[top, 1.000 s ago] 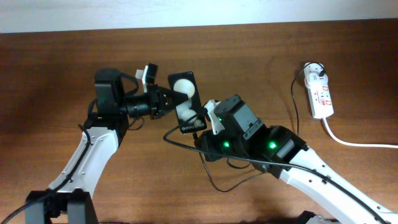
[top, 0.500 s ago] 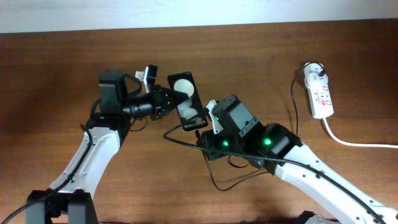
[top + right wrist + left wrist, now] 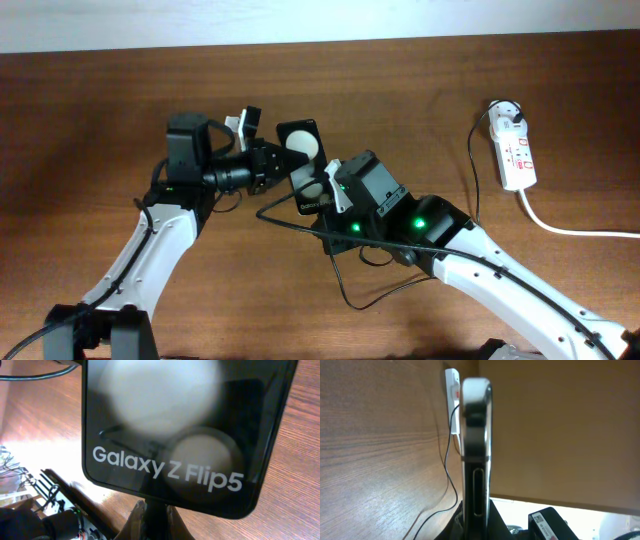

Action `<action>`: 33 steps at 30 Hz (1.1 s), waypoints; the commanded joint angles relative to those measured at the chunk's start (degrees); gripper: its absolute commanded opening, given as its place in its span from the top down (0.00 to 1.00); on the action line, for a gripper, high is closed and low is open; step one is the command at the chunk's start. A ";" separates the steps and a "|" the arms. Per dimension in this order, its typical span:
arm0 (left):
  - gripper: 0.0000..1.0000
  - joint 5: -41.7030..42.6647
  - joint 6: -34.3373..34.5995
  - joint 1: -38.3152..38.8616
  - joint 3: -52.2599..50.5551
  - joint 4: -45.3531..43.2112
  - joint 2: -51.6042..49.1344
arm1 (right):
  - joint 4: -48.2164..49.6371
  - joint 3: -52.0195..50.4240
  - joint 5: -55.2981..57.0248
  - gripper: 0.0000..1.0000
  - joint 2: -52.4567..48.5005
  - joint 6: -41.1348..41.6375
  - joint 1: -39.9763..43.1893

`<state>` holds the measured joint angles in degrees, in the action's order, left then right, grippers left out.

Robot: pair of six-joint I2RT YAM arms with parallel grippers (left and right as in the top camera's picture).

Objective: Plug charger to phone and switch on socket
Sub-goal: 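Release the cable with the right gripper and withdraw it, then lower the phone onto the table with the left gripper and release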

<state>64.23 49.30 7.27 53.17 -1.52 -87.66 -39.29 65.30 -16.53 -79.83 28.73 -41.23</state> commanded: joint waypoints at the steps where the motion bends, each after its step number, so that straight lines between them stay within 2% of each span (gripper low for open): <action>1: 1.00 10.80 -2.73 2.64 0.11 0.83 0.24 | 4.17 1.42 0.70 0.87 -0.15 -0.79 0.48; 5: 1.00 6.25 -2.75 2.71 0.11 0.81 0.24 | 0.07 1.51 0.48 0.77 0.61 -0.79 0.48; 6: 1.00 4.24 -3.06 2.71 0.11 0.98 0.24 | -1.40 1.55 0.48 0.65 1.46 -0.79 0.48; 8: 1.00 0.87 -5.79 2.71 0.11 2.73 0.24 | -4.90 1.92 0.50 0.57 3.58 -0.79 0.48; 12: 1.00 -7.52 -9.79 2.95 0.11 14.32 0.24 | -13.66 3.80 0.61 0.52 11.50 -2.99 0.48; 17: 1.00 -15.98 -10.47 9.44 0.13 14.47 0.24 | -15.04 4.31 0.72 0.52 26.10 -2.99 0.48; 20: 1.00 -25.51 -9.46 15.80 0.81 14.40 0.24 | -15.17 4.28 2.58 0.12 34.10 -2.99 0.48; 22: 1.00 -29.09 -9.49 17.42 2.47 14.38 0.22 | -16.15 4.26 4.33 0.05 36.83 -2.97 0.48; 25: 1.00 -31.71 -10.51 17.86 7.85 14.21 -2.43 | -18.80 4.26 5.25 0.03 37.38 -2.97 0.48; 29: 1.00 -30.10 -15.80 17.88 21.11 18.75 -14.51 | -21.64 4.26 5.25 0.02 36.65 -2.97 0.48; 33: 1.00 -21.05 -22.51 17.88 32.11 26.16 -26.60 | -22.08 4.26 5.25 0.01 36.65 -2.97 0.48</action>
<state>34.92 33.61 25.06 78.48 22.55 -106.96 -61.41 69.06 -11.90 -43.13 26.15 -41.01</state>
